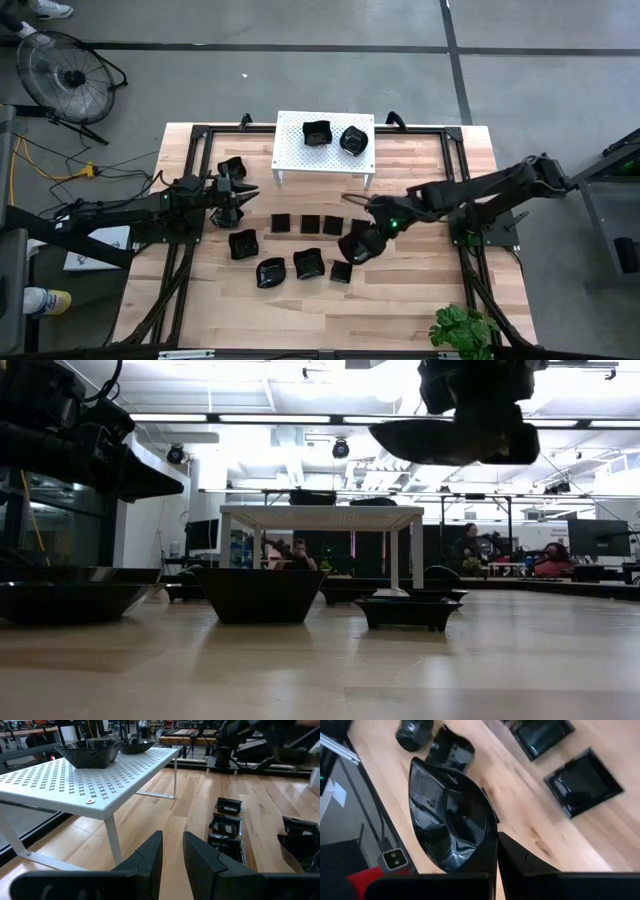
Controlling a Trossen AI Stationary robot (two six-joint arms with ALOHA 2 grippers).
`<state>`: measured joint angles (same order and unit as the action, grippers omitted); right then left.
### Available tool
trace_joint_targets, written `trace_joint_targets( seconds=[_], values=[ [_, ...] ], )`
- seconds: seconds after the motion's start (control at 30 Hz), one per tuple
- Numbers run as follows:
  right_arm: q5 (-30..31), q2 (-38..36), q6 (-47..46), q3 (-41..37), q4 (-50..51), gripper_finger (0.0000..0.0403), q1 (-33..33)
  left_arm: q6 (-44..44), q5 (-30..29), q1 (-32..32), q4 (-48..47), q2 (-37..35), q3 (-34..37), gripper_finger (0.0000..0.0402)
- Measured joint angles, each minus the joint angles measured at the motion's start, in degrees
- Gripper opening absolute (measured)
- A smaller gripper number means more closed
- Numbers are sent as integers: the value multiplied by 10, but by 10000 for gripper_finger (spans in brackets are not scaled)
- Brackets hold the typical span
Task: Pick & Place Mini shaped plates
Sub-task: Stack the leaf shaped plate on top of the other leaf shaped plates on the shelf
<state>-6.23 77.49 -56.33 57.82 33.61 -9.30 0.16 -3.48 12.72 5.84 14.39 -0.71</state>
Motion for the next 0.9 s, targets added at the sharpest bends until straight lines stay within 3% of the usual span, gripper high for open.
trace_joint_targets(
  seconds=[0.53, 0.9],
  values=[
    [12, -93, 129, 0, -10, 0, 79, 0, 0, 0, 0, 0, 0, 73],
    [8, -116, 170, 0, -78, 0, 145, 0, 0, 0, 0, 0, 0, 73]
  ],
)
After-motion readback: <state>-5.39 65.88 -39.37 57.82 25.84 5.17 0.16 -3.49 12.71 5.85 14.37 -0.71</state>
